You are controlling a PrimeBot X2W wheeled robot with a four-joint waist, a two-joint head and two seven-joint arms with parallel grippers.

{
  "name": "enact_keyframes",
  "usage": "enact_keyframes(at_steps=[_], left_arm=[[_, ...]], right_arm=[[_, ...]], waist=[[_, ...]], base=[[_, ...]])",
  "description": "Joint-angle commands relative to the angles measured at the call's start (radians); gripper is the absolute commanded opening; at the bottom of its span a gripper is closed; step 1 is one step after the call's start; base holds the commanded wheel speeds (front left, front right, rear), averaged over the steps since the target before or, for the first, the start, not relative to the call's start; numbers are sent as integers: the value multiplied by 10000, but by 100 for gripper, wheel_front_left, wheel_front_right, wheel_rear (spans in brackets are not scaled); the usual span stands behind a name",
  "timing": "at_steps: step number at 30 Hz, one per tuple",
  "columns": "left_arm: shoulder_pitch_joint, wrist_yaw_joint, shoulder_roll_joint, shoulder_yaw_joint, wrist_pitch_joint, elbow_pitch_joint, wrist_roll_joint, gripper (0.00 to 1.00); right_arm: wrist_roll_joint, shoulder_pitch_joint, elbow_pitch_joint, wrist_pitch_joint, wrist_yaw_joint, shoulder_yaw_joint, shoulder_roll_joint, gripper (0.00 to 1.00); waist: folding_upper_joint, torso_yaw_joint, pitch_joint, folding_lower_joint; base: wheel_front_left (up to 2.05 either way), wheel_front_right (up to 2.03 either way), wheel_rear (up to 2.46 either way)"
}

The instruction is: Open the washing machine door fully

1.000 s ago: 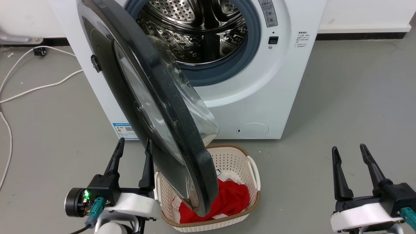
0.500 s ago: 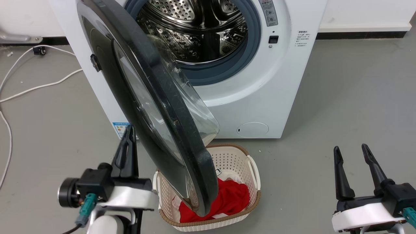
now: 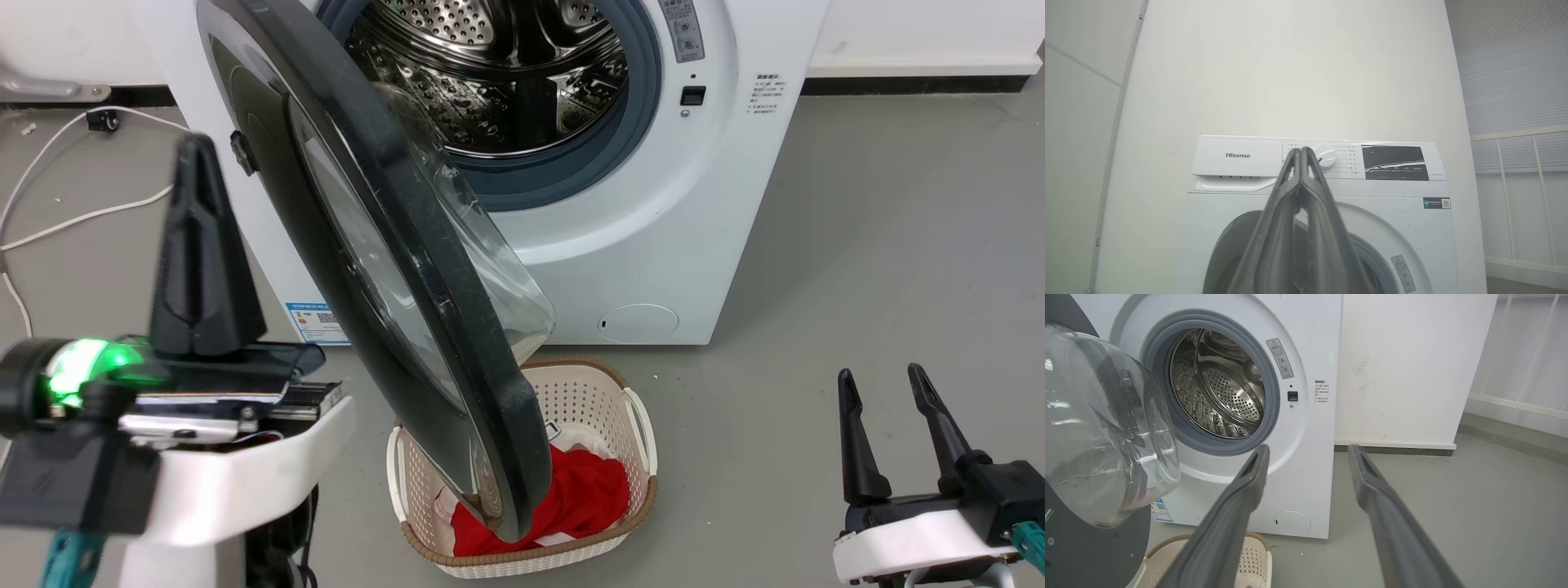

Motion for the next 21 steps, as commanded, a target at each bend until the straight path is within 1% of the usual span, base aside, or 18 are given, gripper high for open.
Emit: enact_keyframes(at_steps=[1,3,6,9,12,16,19,21], left_arm=[[-217,99,-3,-13,-23,-506,129,0],[-398,97,-3,-75,-23,-1021,185,0],[-667,-19,-5,-326,-23,-1618,221,0],[-788,-248,-3,-846,-23,-1884,130,0],[-532,-577,-2,-1683,-23,-1696,-44,0],[-72,-1012,0,-3087,11,-1174,-299,0],[387,-1166,64,-3978,327,-786,-446,0],[736,-1198,135,-4368,605,-540,-554,0]], right_arm=[[41,-125,52,-26,-7,-13,25,100],[58,-139,70,-27,-7,-33,25,100],[50,-170,93,-27,-7,-61,25,100],[46,-189,119,-27,-7,-68,25,100],[61,-191,168,-27,-7,-46,25,100],[73,-134,221,-26,-7,-51,25,100],[75,-49,264,-26,-7,-55,25,100],[74,6,291,-26,-7,-64,24,100]], waist=[[0,-12,8,0],[0,-20,23,0],[0,-27,50,0],[0,-43,45,0],[0,-78,5,0],[0,-110,-52,0],[0,-111,-113,0],[0,-104,-153,0]], base=[[0,0,0],[0,0,0],[0,0,0],[0,0,0],[0,0,0],[0,0,0],[0,0,0],[0,0,0]])
